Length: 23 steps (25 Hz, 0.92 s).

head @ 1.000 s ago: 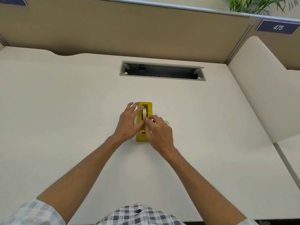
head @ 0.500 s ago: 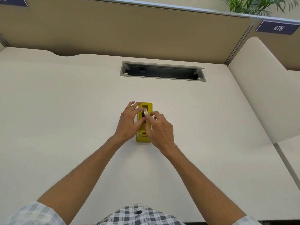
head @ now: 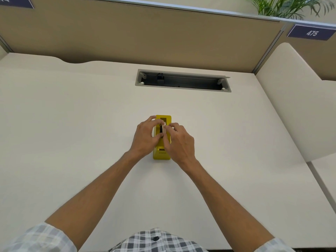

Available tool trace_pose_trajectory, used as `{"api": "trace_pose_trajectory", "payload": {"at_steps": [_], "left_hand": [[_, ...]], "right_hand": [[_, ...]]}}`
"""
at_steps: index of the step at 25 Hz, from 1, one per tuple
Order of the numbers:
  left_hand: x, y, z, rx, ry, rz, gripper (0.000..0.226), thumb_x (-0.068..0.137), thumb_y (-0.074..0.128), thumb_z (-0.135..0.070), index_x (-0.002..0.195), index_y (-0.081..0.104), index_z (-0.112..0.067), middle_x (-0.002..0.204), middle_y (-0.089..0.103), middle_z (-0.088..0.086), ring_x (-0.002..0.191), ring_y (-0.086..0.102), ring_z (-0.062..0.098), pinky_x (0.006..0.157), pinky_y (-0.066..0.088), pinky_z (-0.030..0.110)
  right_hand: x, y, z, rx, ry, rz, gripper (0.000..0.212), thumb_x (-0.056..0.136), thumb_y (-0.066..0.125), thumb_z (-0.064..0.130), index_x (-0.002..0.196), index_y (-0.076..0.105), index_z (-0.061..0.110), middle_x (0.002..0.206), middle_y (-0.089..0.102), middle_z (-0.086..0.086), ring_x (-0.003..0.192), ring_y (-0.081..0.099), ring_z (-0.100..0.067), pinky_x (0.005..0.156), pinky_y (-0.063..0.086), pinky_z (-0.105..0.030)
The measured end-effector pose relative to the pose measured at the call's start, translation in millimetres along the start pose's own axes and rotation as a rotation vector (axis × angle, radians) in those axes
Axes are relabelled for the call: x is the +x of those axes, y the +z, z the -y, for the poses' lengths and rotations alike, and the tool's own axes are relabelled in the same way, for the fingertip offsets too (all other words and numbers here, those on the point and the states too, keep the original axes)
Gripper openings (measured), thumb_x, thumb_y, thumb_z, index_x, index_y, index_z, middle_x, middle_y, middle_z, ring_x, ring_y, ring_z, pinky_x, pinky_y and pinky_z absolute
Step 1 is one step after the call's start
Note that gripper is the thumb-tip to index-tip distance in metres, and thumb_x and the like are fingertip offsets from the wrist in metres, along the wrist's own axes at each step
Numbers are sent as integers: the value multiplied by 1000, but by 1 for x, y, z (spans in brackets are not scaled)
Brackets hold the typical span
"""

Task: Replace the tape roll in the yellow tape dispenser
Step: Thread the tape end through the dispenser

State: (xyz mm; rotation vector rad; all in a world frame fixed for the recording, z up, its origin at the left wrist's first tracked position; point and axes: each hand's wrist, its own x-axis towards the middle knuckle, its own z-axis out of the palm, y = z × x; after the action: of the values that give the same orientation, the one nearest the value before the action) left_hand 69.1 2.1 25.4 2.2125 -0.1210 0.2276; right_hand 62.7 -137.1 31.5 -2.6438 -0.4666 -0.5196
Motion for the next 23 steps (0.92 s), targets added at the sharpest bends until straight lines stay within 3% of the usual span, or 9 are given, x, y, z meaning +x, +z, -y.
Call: {"api": "trace_pose_trajectory", "payload": {"at_steps": [3, 5, 8, 11, 19, 23], "left_hand": [[-2, 2, 0, -25, 0, -14, 41, 80, 67, -8, 118, 59, -20, 121, 63, -4, 109, 60, 17, 93, 50, 37], [-2, 3, 0, -35, 26, -24, 44, 82, 67, -11, 123, 56, -21, 124, 61, -6, 113, 57, 14, 95, 49, 33], [2, 4, 3, 30, 48, -1, 43, 89, 61, -19, 132, 53, -16, 139, 51, 1, 137, 37, 16, 109, 36, 39], [6, 4, 7, 164, 0, 69, 41, 97, 49, -29, 136, 51, -13, 151, 39, 2, 146, 19, 18, 113, 24, 46], [5, 3, 5, 89, 18, 28, 43, 86, 66, -27, 126, 54, -18, 152, 37, 0, 146, 19, 17, 112, 27, 49], [12, 1, 6, 185, -1, 102, 45, 95, 52, -34, 137, 48, -18, 157, 26, -2, 148, 9, 17, 114, 21, 51]], "right_hand": [[4, 0, -2, -16, -1, 0, 17, 92, 56, 24, 105, 67, 19, 101, 66, 3, 81, 61, -18, 44, 42, -26], [5, 1, -3, -15, 5, -3, 15, 93, 56, 24, 101, 68, 19, 100, 66, 3, 81, 60, -18, 44, 39, -25], [5, 1, -2, 8, 10, -11, 12, 90, 58, 23, 92, 69, 18, 99, 66, 2, 80, 60, -17, 45, 37, -23], [5, 0, -2, 27, 15, -10, 11, 87, 59, 20, 91, 69, 18, 98, 66, 2, 80, 61, -17, 45, 39, -24], [6, -1, -2, 16, 7, -2, 11, 88, 59, 22, 90, 70, 18, 98, 65, 2, 80, 60, -17, 45, 39, -24], [6, -1, -3, 26, 6, -8, 11, 88, 60, 21, 91, 70, 18, 97, 65, 2, 79, 61, -16, 45, 36, -22]]}}
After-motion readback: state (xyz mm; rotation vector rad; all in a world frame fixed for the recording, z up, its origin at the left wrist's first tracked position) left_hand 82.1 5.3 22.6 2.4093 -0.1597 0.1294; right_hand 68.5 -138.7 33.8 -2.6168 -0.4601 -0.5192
